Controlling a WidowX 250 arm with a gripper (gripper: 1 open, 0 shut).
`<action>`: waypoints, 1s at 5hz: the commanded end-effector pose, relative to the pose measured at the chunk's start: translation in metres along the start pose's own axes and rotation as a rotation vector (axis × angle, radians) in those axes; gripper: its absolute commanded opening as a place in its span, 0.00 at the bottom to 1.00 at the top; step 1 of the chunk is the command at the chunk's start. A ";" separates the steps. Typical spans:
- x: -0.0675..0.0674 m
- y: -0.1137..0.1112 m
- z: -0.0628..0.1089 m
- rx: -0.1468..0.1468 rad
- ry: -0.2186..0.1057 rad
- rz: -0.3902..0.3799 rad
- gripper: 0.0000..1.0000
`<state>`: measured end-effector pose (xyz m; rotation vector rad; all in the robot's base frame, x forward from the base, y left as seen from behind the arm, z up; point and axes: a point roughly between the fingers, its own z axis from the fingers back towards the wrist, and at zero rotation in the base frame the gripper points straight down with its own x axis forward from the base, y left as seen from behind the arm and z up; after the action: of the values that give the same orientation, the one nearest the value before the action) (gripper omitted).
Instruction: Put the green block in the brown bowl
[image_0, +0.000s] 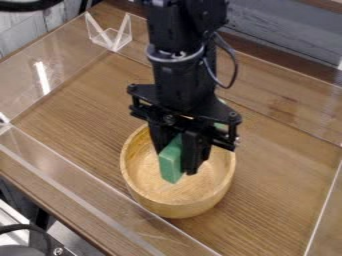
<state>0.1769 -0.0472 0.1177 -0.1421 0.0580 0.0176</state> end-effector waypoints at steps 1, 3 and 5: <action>0.005 0.001 0.001 -0.009 -0.024 0.007 0.00; 0.005 0.005 -0.008 -0.015 -0.024 0.014 0.00; 0.005 0.006 -0.013 -0.025 -0.022 0.019 0.00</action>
<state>0.1775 -0.0439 0.0985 -0.1624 0.0599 0.0336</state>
